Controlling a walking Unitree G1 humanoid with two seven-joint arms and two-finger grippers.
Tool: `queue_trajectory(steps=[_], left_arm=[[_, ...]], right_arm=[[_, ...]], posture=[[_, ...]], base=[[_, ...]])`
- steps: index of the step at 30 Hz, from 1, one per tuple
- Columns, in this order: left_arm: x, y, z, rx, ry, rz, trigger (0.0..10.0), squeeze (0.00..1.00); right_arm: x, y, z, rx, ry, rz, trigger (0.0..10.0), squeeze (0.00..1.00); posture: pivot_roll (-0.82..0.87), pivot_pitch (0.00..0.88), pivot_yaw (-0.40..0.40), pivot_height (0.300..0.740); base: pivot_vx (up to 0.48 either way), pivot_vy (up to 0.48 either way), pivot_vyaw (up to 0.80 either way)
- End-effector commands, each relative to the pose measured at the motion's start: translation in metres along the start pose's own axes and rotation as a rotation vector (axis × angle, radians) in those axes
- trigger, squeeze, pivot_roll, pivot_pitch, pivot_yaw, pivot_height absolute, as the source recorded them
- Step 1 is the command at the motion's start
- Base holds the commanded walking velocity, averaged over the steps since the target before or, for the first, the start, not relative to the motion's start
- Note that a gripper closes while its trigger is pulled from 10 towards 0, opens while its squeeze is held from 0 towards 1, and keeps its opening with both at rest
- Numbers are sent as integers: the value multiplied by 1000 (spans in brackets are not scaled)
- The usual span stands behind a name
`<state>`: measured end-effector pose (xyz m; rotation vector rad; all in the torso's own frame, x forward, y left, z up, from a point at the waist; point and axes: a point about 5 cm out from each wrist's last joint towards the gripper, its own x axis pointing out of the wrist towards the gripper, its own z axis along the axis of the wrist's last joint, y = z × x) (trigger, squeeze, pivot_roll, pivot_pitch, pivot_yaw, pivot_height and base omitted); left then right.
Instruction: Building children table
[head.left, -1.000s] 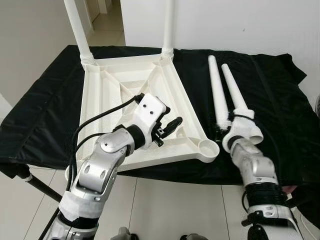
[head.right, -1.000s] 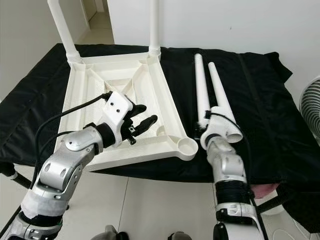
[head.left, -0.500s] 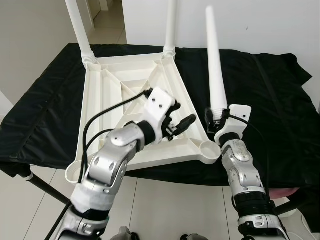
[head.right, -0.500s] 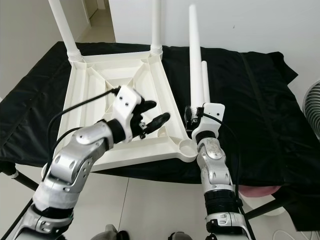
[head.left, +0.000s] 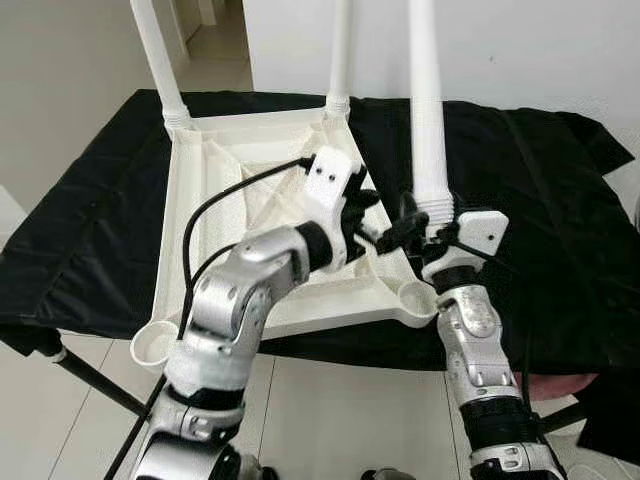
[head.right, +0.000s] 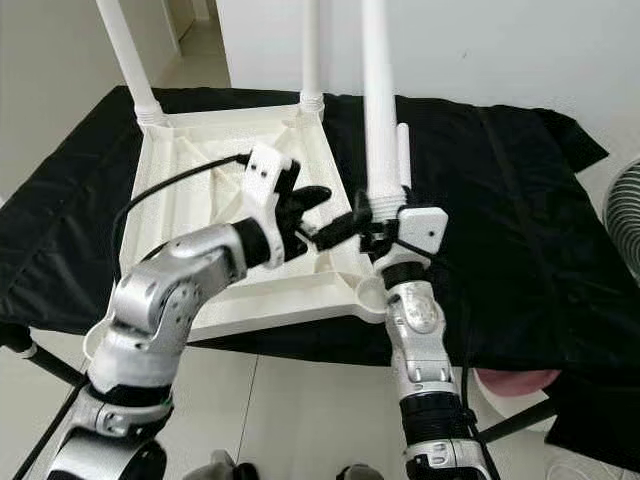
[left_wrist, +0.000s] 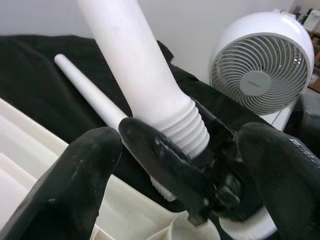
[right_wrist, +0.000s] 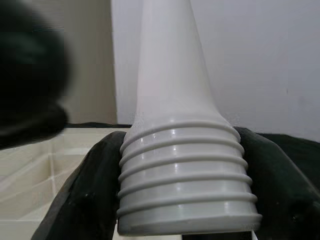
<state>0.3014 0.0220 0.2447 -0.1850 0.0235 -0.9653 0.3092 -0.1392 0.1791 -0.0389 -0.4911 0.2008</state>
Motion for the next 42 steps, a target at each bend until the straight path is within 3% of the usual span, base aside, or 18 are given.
queue_trajectory(steps=[1,6,10,22,26,35,36,37,38,42], left_arm=[[3,8,-1,-30,35,64,10000,0],[6,16,3,-62,49,110,10000,0],[6,30,13,-154,48,154,10000,0],[7,45,48,-297,-11,127,10000,0],[4,55,64,-311,-38,134,10000,0],[4,54,71,-334,-38,112,10000,0],[4,54,71,-336,-38,108,2667,0],[4,54,71,-336,-38,108,2667,0],[4,54,71,-338,-38,106,0,0],[4,50,69,-353,-34,82,0,0]], right_arm=[[5,8,8,-10,-57,57,10000,0],[4,15,9,7,-69,93,10000,0],[-4,26,8,-17,-91,163,10000,0],[-23,35,-1,-37,-69,237,10000,0],[-33,35,-3,-55,-55,259,10000,0],[-41,35,-5,-65,-37,269,10000,0],[-40,35,-5,-67,-36,269,10000,0],[-40,35,-5,-67,-36,269,10000,0],[-40,35,-5,-67,-36,269,10000,0],[-35,34,-1,-79,-47,269,10000,0]], posture=[[-109,24,57,740],[-106,27,58,740],[-107,30,62,740],[-117,43,72,740],[-125,51,77,740],[-130,60,78,740],[-131,59,77,740],[-131,59,77,740],[-131,59,77,740],[-132,63,73,740]], base=[[0,0,0],[0,0,0],[0,0,0],[0,0,0],[0,0,0],[0,0,0],[0,0,0],[0,0,0],[0,0,0],[0,0,0]])
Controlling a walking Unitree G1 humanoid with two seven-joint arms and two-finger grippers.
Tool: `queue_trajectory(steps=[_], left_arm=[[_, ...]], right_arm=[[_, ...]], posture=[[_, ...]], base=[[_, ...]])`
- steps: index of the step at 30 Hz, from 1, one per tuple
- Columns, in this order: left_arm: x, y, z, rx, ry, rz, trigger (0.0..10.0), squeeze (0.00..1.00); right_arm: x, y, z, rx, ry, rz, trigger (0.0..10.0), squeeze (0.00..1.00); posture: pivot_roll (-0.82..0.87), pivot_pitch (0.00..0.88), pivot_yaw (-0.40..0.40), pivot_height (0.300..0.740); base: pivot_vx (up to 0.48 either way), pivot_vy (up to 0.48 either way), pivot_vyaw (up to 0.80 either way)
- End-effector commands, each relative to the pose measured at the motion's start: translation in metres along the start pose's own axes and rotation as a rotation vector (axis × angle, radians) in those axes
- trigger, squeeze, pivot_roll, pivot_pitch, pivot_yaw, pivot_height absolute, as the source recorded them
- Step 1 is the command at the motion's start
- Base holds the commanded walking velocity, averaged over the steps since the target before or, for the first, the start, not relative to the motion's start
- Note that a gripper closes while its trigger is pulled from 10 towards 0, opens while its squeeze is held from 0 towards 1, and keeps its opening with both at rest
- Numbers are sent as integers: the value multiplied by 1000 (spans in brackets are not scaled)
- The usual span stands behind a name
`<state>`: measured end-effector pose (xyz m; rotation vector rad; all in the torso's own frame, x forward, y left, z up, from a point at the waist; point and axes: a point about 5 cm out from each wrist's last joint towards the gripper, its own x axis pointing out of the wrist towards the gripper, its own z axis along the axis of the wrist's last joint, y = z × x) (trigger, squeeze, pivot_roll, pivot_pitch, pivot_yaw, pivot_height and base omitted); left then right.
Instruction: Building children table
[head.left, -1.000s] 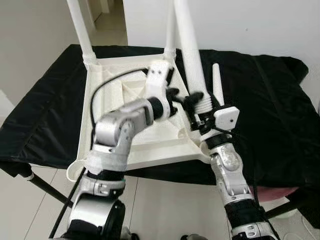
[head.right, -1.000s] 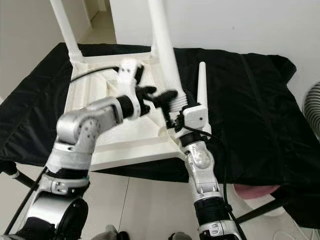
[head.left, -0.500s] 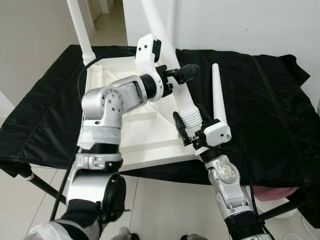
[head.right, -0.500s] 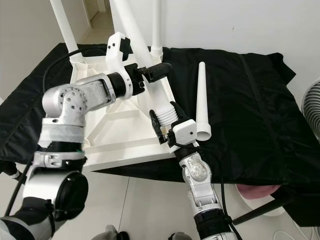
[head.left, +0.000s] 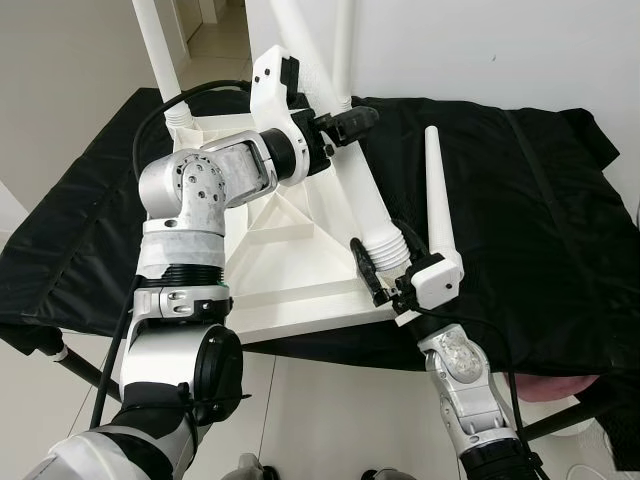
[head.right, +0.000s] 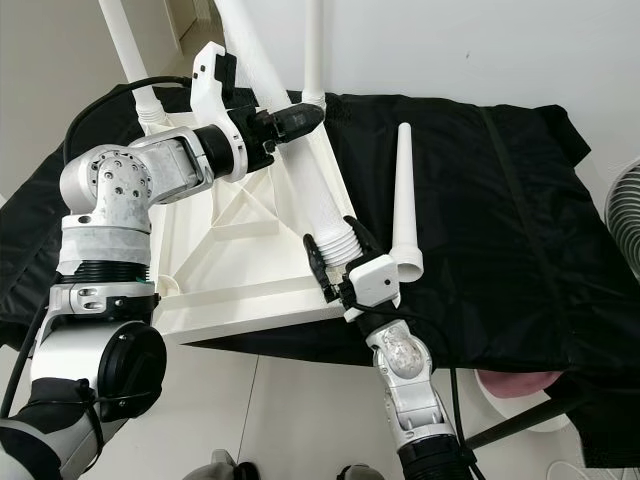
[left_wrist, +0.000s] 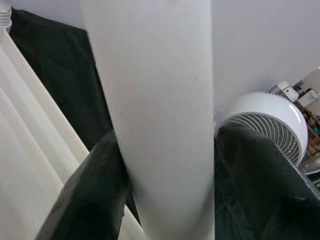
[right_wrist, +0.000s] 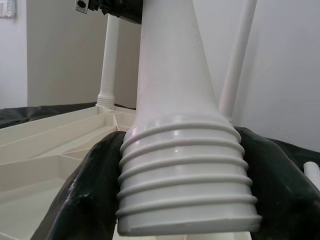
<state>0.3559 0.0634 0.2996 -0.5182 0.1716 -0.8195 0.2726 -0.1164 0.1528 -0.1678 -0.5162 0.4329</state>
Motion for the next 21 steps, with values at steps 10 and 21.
queue_trajectory(steps=[10,21], left_arm=[[2,-15,1,-21,2,-85,0,0],[0,-21,5,43,-37,-90,784,0]], right_arm=[[7,1,6,2,-26,25,10000,745],[12,-3,10,55,-9,10,10000,1000]], posture=[[-129,64,58,740],[-132,67,51,740]], base=[[0,0,0],[0,0,0]])
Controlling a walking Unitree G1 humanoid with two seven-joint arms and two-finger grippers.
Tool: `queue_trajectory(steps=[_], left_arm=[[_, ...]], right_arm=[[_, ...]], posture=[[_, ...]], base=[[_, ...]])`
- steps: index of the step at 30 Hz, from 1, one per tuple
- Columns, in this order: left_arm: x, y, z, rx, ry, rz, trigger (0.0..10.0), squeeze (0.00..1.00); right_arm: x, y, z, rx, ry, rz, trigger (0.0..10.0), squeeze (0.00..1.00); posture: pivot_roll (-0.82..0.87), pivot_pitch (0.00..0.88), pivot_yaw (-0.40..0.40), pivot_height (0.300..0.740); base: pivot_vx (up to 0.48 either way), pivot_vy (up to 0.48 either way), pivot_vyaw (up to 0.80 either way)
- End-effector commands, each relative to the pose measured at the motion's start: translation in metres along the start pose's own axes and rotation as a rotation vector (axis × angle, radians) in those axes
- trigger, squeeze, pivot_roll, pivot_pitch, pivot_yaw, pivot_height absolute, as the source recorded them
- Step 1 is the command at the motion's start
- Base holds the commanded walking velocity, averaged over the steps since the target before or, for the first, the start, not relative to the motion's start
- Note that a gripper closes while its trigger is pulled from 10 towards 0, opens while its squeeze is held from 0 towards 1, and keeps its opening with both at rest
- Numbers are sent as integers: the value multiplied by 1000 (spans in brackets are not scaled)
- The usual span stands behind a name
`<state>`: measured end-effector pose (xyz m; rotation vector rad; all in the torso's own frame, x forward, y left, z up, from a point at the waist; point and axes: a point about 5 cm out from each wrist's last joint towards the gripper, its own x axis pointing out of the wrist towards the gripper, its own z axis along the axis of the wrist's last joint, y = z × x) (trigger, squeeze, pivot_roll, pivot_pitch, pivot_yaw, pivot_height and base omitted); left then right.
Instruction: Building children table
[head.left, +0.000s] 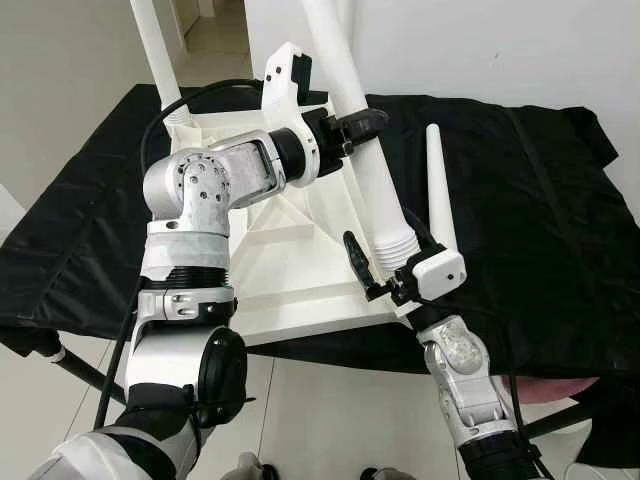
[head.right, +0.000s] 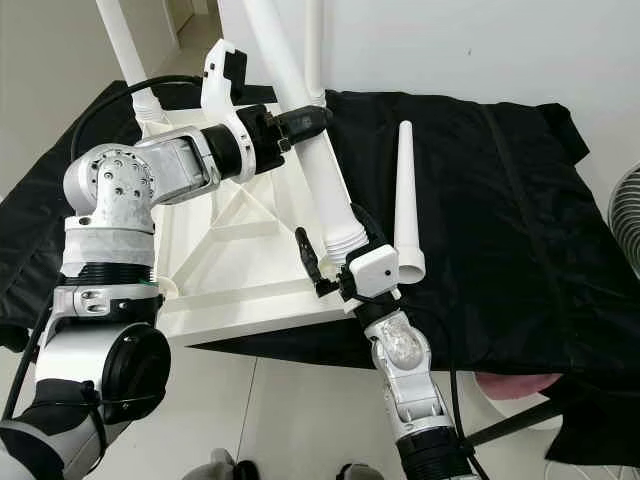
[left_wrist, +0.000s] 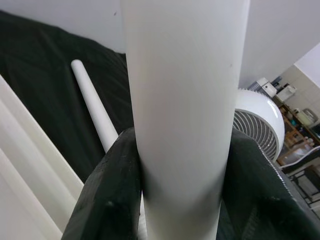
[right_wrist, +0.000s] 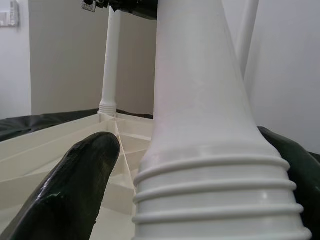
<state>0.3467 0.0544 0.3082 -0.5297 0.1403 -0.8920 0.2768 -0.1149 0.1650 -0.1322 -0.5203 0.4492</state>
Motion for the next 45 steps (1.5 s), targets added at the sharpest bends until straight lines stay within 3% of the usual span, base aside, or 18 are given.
queue_trajectory(steps=[1,2,4,5,8,16,24,34,38,45], left_arm=[[-1,-7,5,62,-31,-10,784,0],[0,-9,3,89,-30,-3,10000,0],[0,-9,2,106,-29,1,10000,0],[1,-10,1,140,-30,12,10000,0],[1,-9,-3,229,-34,39,10000,0],[-2,-1,1,287,-52,87,10000,0],[-1,-9,-1,335,-87,72,10000,0],[0,-19,-5,404,-113,107,10000,0],[3,-26,-8,473,-127,121,10000,0],[7,-33,-13,524,-134,122,10000,0]], right_arm=[[4,0,2,35,16,2,10000,1000],[6,0,3,52,28,-3,10000,1000],[7,0,3,62,36,-6,10000,1000],[9,3,5,71,41,10,10000,0],[12,5,8,123,62,20,10000,0],[14,-6,8,185,115,-27,10000,0],[29,-13,10,193,236,-57,10000,0],[47,-18,23,118,324,101,10000,0],[56,-20,25,47,398,132,10000,0],[67,-18,28,57,463,146,10000,0]], posture=[[-132,67,51,740],[-132,67,51,740],[-132,67,51,740],[-134,66,45,740],[-134,66,45,740],[-131,63,36,740],[-131,48,39,740],[-111,64,40,740],[-106,67,33,740],[-104,68,26,740]], base=[[0,0,0],[0,0,0],[0,0,0],[0,0,0],[0,0,0],[0,0,0],[0,0,0],[0,0,0],[0,0,0],[0,0,0]])
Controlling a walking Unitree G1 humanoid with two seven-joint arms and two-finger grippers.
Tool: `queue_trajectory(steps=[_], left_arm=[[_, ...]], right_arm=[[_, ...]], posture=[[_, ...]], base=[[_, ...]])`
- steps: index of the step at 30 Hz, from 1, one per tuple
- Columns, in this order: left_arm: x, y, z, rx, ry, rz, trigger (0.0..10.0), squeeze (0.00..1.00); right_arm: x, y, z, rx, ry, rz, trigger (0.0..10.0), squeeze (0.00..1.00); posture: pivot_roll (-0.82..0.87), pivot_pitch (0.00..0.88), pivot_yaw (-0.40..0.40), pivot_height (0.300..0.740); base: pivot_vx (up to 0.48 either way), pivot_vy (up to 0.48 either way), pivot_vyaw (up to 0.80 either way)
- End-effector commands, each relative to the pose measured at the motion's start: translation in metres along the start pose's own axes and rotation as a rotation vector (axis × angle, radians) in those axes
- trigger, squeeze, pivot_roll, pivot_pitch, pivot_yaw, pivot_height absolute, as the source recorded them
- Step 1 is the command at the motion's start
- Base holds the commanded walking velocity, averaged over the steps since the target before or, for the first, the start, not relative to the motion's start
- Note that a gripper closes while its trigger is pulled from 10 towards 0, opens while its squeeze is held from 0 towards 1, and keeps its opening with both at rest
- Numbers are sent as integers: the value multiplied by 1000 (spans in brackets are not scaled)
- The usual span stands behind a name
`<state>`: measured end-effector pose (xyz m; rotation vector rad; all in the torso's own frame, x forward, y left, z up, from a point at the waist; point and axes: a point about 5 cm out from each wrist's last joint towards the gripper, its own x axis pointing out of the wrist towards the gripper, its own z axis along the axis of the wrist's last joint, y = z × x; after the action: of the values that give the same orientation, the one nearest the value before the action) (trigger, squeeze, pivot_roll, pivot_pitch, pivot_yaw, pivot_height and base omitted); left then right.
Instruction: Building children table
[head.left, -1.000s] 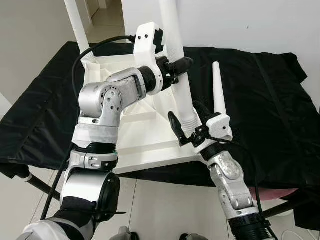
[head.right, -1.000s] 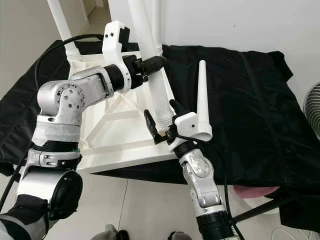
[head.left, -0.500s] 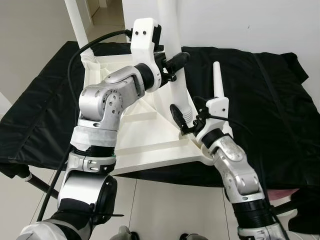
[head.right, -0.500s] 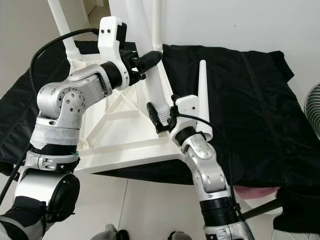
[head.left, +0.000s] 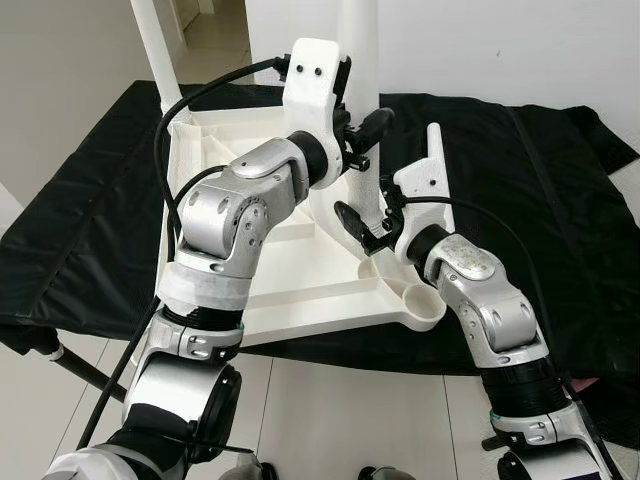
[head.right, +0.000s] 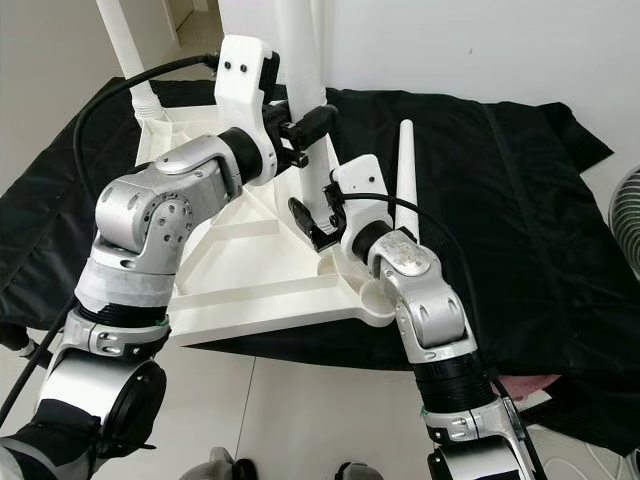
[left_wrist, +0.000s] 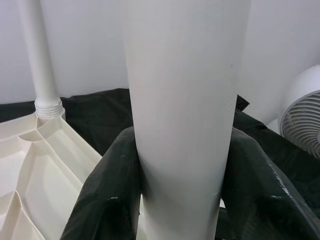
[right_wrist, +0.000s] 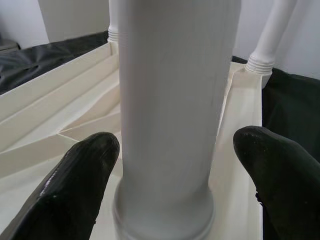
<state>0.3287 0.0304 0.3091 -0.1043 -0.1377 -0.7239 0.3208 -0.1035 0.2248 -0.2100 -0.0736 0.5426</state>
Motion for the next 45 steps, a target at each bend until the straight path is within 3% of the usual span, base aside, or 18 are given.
queue_trajectory(steps=[1,14,34,35,37,38,39,40,42,43,45], left_arm=[[-1,-6,5,28,-33,-13,10000,0],[1,-22,8,48,-58,-35,10000,0],[2,-29,5,47,-56,-42,10000,0],[2,-29,5,48,-56,-42,10000,0],[2,-29,5,49,-56,-42,10000,0],[2,-29,5,48,-54,-42,10000,0],[2,-29,5,47,-53,-42,10000,0],[2,-29,4,47,-51,-41,10000,0],[3,-29,4,47,-51,-40,10000,0],[3,-29,4,48,-50,-39,10000,0],[3,-28,3,49,-49,-38,10000,0]], right_arm=[[2,3,-1,5,29,16,10000,0],[14,-1,6,27,81,-2,10000,0],[20,0,25,16,-9,-13,10000,0],[20,0,27,12,-22,-11,8039,0],[20,0,28,7,-37,-8,8039,0],[20,0,29,7,-40,-7,7098,0],[20,0,29,7,-40,-6,7098,0],[20,0,29,9,-41,-5,4431,0],[20,0,29,10,-42,-4,4431,0],[20,0,29,9,-45,-7,8000,0],[20,0,30,8,-47,-9,8000,0]], posture=[[-104,68,26,740],[-104,67,27,740],[-96,67,21,740],[-96,67,21,740],[-96,67,21,740],[-99,66,22,740],[-99,66,22,740],[-99,66,22,740],[-99,66,22,740],[-99,66,22,740],[-99,66,22,740]], base=[[0,0,0],[0,0,0],[0,0,0],[0,0,0],[0,0,0],[0,0,0],[0,0,0],[0,0,0],[0,0,0],[0,0,0],[0,0,0]])
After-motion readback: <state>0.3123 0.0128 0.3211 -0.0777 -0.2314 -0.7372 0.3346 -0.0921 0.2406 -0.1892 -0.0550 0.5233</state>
